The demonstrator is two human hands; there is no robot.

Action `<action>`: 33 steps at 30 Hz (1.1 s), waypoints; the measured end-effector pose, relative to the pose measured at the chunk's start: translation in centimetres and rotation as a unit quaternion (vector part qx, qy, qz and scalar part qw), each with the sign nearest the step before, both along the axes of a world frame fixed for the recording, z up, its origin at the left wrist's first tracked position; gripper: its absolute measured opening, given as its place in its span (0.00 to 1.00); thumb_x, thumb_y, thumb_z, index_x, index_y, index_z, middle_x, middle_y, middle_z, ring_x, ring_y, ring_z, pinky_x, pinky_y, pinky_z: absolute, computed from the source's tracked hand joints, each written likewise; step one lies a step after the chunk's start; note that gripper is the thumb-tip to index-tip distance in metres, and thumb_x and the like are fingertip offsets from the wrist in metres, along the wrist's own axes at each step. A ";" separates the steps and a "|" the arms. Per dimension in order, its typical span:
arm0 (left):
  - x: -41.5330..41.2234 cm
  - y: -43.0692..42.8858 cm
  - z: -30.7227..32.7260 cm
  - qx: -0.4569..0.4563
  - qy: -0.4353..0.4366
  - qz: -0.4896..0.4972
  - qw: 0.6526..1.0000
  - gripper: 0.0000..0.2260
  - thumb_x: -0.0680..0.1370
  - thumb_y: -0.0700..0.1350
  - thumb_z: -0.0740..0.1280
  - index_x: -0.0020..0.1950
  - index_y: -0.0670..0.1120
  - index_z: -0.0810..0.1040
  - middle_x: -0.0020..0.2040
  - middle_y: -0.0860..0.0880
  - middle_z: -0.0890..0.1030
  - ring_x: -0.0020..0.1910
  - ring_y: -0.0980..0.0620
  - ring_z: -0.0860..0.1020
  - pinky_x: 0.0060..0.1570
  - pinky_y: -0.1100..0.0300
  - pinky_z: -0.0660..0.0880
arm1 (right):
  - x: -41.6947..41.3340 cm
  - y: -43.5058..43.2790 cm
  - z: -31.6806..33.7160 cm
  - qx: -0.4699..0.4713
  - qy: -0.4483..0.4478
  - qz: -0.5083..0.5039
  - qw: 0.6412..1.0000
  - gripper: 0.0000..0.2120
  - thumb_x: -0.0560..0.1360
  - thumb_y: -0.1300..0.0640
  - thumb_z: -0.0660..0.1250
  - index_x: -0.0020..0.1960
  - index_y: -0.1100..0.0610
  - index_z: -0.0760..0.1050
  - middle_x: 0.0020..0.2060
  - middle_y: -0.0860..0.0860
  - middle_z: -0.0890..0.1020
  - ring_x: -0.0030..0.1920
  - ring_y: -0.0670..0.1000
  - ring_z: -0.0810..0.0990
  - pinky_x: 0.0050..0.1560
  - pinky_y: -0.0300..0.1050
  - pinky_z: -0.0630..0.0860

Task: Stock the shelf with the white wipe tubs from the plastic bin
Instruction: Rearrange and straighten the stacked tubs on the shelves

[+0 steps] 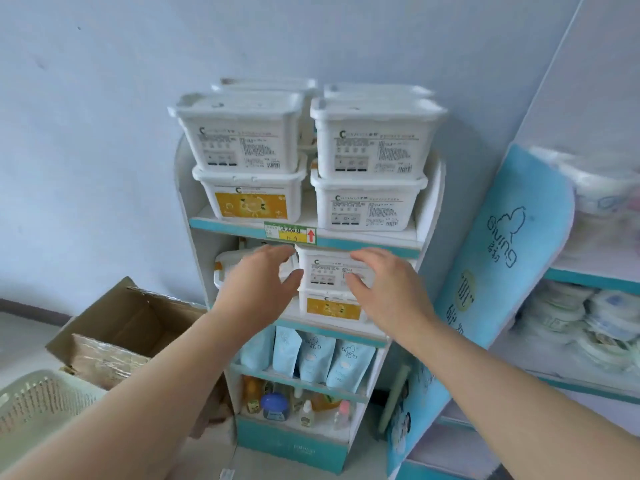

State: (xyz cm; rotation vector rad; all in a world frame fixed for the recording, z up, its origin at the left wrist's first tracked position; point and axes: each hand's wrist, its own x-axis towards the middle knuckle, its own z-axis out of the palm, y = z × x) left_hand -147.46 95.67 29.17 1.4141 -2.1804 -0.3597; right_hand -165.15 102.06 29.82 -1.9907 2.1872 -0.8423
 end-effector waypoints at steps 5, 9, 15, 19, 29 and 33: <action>2.4 1.2 8.6 -0.093 -0.037 0.040 0.994 0.20 0.78 0.54 0.63 0.70 0.52 0.71 0.65 0.52 0.76 0.59 0.48 0.76 0.55 0.55 0.73 | 0.3 0.1 9.8 -0.050 0.070 0.033 0.996 0.19 0.78 0.52 0.62 0.68 0.53 0.71 0.65 0.50 0.75 0.65 0.51 0.72 0.63 0.45 0.68; 4.4 0.3 13.5 -0.126 -0.052 0.071 0.988 0.20 0.78 0.55 0.63 0.69 0.52 0.71 0.64 0.52 0.76 0.61 0.48 0.74 0.56 0.53 0.72 | 1.2 -1.0 15.2 -0.064 0.092 0.042 0.993 0.17 0.77 0.52 0.63 0.65 0.54 0.74 0.61 0.52 0.78 0.62 0.54 0.75 0.60 0.50 0.72; 7.4 -5.1 17.5 -0.111 -0.085 0.094 0.986 0.23 0.77 0.56 0.64 0.71 0.52 0.69 0.65 0.50 0.74 0.62 0.48 0.74 0.56 0.53 0.72 | 3.0 -5.6 20.0 -0.036 0.110 0.047 0.992 0.20 0.75 0.51 0.65 0.66 0.51 0.72 0.63 0.52 0.76 0.64 0.54 0.73 0.61 0.50 0.72; 9.2 -10.4 18.0 -0.062 -0.115 0.075 0.989 0.28 0.75 0.59 0.65 0.74 0.53 0.65 0.66 0.48 0.71 0.63 0.47 0.73 0.58 0.52 0.73 | 4.4 -9.7 21.5 0.012 0.115 0.062 0.991 0.29 0.72 0.48 0.70 0.70 0.50 0.68 0.68 0.49 0.73 0.66 0.51 0.71 0.63 0.46 0.69; 10.8 -17.7 16.6 0.056 -0.023 -0.064 0.996 0.33 0.73 0.60 0.68 0.74 0.48 0.65 0.67 0.47 0.73 0.58 0.50 0.74 0.55 0.59 0.70 | 7.3 -17.2 20.9 0.179 0.101 -0.013 0.979 0.50 0.62 0.43 0.78 0.76 0.49 0.54 0.74 0.48 0.63 0.70 0.53 0.66 0.65 0.48 0.67; 11.3 -18.7 16.3 0.051 0.021 -0.099 0.994 0.28 0.75 0.57 0.69 0.71 0.47 0.69 0.60 0.48 0.75 0.48 0.53 0.72 0.47 0.62 0.67 | 7.7 -18.3 20.5 0.195 0.061 -0.032 0.978 0.53 0.61 0.44 0.79 0.77 0.49 0.52 0.75 0.49 0.61 0.71 0.53 0.65 0.64 0.46 0.67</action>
